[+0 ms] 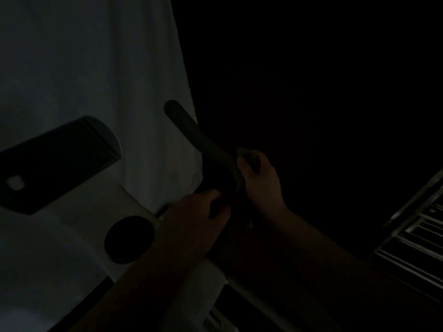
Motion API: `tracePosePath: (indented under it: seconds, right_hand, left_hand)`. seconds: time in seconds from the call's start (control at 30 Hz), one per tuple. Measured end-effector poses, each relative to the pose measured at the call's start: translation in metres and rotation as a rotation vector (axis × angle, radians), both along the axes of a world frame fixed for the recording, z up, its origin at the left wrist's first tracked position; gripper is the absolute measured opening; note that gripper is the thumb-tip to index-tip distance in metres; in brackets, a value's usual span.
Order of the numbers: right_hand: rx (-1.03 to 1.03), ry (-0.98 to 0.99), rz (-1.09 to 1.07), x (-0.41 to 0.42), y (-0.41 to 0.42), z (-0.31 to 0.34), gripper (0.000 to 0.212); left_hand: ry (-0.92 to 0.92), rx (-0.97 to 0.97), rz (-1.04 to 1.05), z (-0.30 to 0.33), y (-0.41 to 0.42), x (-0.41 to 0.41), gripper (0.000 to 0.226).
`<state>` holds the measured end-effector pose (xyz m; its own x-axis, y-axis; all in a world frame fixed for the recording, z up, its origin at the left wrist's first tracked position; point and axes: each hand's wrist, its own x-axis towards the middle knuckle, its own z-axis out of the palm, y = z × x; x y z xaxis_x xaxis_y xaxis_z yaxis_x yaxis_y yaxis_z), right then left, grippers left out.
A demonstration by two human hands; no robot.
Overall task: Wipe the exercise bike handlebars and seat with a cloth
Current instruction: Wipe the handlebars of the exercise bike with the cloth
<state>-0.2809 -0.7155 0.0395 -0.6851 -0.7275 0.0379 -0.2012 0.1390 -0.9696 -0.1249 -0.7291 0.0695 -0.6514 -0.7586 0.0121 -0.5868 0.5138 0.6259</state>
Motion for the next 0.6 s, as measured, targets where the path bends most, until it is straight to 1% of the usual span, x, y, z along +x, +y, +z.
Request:
tracePosePath:
  seconds: [0.03,0.1,0.13,0.2,0.23,0.27,0.33,0.37,0.4,0.47,0.53,0.6]
  right_hand:
    - [0.003,0.027,-0.021,0.005,0.007,0.001,0.035]
    - [0.113,0.063,0.002,-0.004,-0.004,0.005,0.040]
    - [0.182,0.038,0.050,-0.014,-0.015,0.011,0.042]
    - [0.227,-0.133,0.098,-0.024,-0.031,0.018,0.045]
    - [0.182,-0.175,0.077,-0.021,-0.031,0.016,0.043]
    - [0.109,-0.177,0.007,-0.016,-0.028,0.009,0.041]
    - [-0.047,-0.142,-0.191,0.003,-0.008,-0.007,0.035]
    - [-0.069,-0.116,-0.262,0.008,-0.003,-0.010,0.034]
    - [-0.046,-0.086,-0.272,0.008,-0.005,-0.009,0.034]
    - [0.046,-0.072,-0.177,-0.011,-0.024,-0.004,0.033]
    - [0.081,-0.083,-0.093,-0.018,-0.033,0.003,0.032]
    - [0.000,-0.013,-0.130,-0.004,-0.020,-0.003,0.025]
  left_hand:
    - [0.000,-0.016,0.001,0.001,0.001,0.000,0.018]
    - [-0.014,-0.057,0.006,0.002,0.000,-0.002,0.022]
    - [-0.038,-0.064,0.007,0.002,-0.002,-0.003,0.023]
    - [-0.076,-0.035,0.000,0.001,-0.003,-0.004,0.027]
    - [-0.082,-0.021,-0.004,0.000,-0.003,-0.003,0.029]
    - [-0.079,-0.019,-0.010,0.000,-0.003,-0.002,0.029]
    - [-0.042,-0.037,-0.011,0.000,-0.001,-0.001,0.022]
    - [-0.024,-0.047,-0.010,0.001,-0.001,-0.002,0.019]
    - [-0.017,-0.053,-0.009,0.002,-0.001,-0.003,0.020]
    - [-0.048,-0.045,-0.005,0.001,-0.002,-0.006,0.025]
    - [-0.076,-0.040,0.013,0.001,-0.001,-0.004,0.028]
    - [-0.072,-0.060,0.010,0.000,0.000,-0.001,0.031]
